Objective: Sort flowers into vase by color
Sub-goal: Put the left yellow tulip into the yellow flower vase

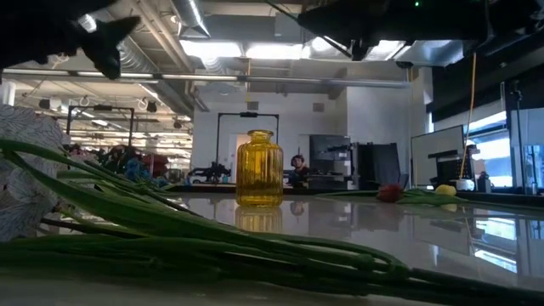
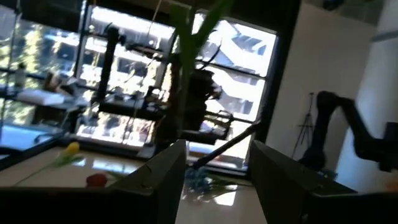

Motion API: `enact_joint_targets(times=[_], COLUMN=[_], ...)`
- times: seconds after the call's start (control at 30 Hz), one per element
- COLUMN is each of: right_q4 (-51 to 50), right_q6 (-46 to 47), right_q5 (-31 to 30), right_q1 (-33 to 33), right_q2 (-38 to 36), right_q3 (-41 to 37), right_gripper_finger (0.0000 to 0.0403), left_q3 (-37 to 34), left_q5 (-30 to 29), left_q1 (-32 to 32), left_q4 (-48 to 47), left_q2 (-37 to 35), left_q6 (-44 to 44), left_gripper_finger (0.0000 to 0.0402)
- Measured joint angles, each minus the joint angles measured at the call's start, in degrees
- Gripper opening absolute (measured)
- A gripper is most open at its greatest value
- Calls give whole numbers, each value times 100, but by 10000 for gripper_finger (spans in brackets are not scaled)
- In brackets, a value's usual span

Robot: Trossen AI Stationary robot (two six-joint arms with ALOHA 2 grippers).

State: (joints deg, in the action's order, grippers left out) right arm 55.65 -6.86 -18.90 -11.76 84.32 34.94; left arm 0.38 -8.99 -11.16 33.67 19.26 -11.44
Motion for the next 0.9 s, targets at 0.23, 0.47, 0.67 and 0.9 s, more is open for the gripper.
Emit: enact_joint_targets(times=[0.23,0.47,0.67,0.9], right_q4=[1226,3148,3432,3325], right_q6=[-56,-56,228,340], right_q5=[-344,-213,-207,-105], right_q1=[-295,-324,-326,-326], right_q2=[801,1644,1798,1796], right_q3=[2,2,30,227], right_gripper_finger=[1,1,1,1], left_q3=[15,1111,2496,3323], left_q5=[101,47,-42,382], left_q1=[-35,-147,53,430], left_q4=[1860,2605,2621,2657], left_q2=[1923,3832,5099,5860], left_q6=[99,886,1349,1076], left_gripper_finger=[173,173,173,173])
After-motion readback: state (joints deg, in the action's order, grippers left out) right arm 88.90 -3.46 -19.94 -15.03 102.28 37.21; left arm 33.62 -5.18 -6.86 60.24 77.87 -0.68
